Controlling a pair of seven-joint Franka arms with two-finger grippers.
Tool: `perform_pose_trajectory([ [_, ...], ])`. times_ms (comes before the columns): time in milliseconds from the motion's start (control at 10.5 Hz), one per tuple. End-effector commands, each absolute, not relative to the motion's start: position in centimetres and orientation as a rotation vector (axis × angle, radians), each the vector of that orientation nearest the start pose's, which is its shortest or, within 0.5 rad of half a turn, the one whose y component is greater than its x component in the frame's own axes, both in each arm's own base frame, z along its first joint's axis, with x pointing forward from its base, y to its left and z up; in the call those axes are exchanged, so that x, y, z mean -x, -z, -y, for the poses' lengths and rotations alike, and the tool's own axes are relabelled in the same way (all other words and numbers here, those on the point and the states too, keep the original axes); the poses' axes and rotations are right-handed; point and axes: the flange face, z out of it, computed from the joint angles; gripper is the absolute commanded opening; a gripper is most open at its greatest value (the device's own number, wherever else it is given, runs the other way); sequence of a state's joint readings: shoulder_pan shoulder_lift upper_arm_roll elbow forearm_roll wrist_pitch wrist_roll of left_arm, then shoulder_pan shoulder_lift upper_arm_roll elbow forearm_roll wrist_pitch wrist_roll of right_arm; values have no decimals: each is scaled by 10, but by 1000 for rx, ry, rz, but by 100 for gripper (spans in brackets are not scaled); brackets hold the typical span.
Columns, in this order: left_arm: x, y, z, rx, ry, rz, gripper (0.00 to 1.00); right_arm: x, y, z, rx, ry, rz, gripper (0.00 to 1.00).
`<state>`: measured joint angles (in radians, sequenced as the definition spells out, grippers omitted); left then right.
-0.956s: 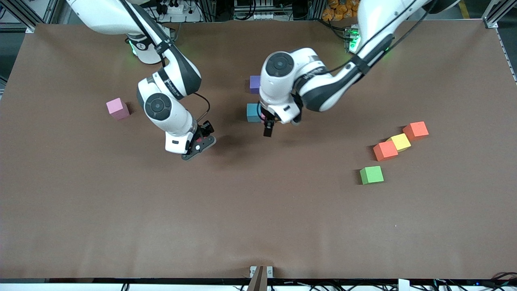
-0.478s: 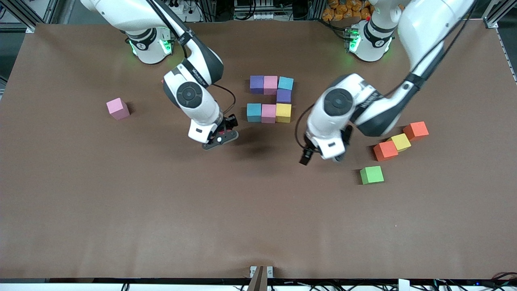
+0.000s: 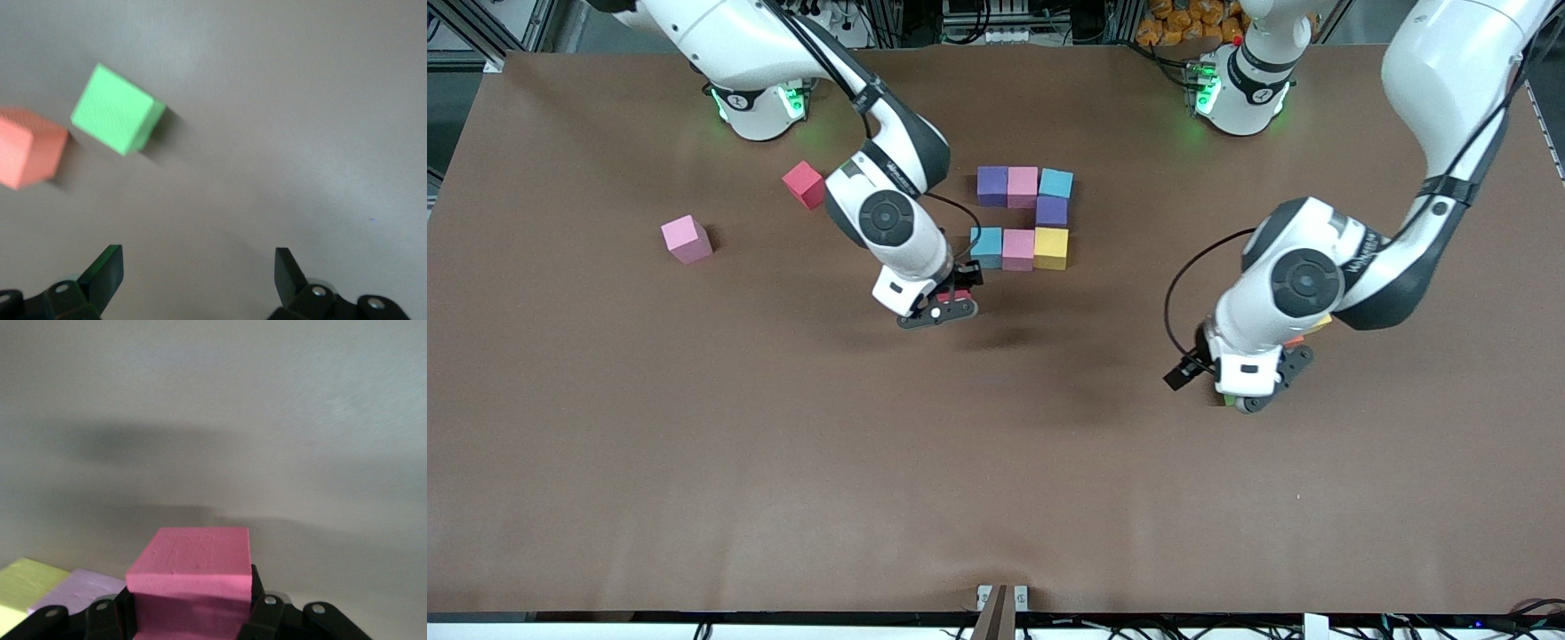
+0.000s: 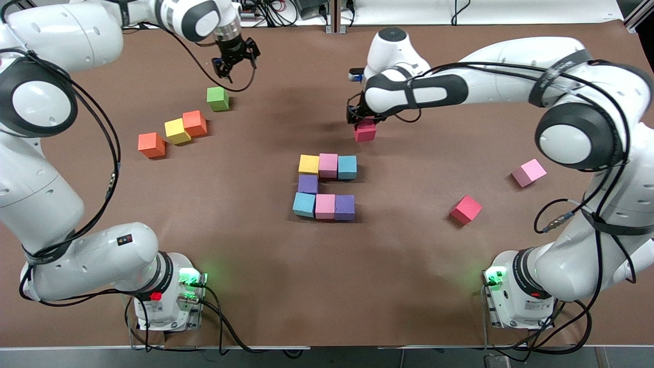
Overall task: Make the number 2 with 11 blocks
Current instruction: 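Move the left gripper to the green cube while the right gripper carries pink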
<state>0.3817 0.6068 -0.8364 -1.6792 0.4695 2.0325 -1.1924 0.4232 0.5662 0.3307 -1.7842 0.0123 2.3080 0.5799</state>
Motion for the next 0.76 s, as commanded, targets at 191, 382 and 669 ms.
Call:
perform_pose_trajectory([
  [191, -649, -277, 140, 2962, -41, 361, 100, -477, -228, -477, 3054, -150, 103, 0],
  [382, -656, -278, 130, 2991, -53, 206, 100, -474, -222, -481, 3045, -141, 107, 0],
  [669, -663, -260, 120, 3008, -75, 211, 100, -470, -214, -488, 3036, -124, 39, 0],
])
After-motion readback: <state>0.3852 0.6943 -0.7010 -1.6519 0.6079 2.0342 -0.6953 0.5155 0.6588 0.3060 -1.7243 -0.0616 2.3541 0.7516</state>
